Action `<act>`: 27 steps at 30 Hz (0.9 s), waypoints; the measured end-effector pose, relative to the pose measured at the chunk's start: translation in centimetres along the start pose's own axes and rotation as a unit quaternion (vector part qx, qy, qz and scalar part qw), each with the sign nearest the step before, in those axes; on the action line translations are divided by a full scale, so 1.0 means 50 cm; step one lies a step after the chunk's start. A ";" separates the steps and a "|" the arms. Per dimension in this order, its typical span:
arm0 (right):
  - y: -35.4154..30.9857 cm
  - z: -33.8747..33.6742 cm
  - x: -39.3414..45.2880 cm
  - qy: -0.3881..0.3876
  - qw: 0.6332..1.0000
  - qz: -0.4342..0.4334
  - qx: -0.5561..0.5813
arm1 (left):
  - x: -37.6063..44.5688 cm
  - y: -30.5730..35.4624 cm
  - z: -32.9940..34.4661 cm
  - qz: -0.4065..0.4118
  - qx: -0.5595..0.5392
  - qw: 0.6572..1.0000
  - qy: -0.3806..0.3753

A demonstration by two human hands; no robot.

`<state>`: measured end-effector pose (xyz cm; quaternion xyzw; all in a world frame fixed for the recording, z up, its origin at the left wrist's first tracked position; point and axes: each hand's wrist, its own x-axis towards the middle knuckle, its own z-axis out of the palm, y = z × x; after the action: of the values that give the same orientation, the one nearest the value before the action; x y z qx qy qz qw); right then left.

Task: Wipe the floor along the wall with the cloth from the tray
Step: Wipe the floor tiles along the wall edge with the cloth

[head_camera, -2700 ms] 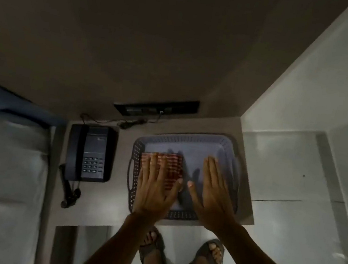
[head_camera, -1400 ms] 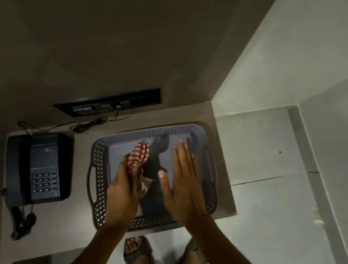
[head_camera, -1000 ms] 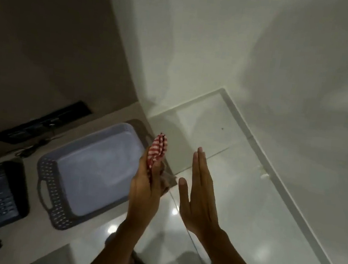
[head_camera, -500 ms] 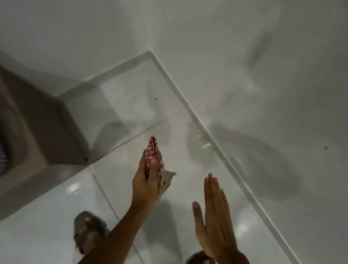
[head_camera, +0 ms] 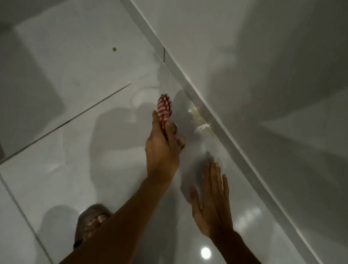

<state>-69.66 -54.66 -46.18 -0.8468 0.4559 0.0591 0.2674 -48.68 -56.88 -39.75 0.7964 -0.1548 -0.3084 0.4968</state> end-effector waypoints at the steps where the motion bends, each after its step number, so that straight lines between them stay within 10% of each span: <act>1: 0.016 0.015 0.010 -0.003 1.000 -0.002 -0.012 | 0.014 -0.003 0.018 0.020 0.040 0.999 0.004; 14: 0.050 0.095 0.020 0.100 0.992 0.035 -0.072 | 0.066 -0.208 0.098 0.387 0.413 0.812 -0.144; 21: 0.051 0.093 0.021 0.118 0.990 0.034 -0.070 | 0.072 -0.118 0.236 0.153 0.361 0.920 -0.002; 27: 0.049 0.085 0.019 0.120 0.991 0.037 -0.035 | 0.138 -0.180 0.047 0.419 0.403 0.787 -0.205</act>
<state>-70.48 -54.27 -51.10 -0.8390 0.5135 -0.0171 0.1790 -45.46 -58.22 -50.81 0.6992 -0.6816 -0.1356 0.1676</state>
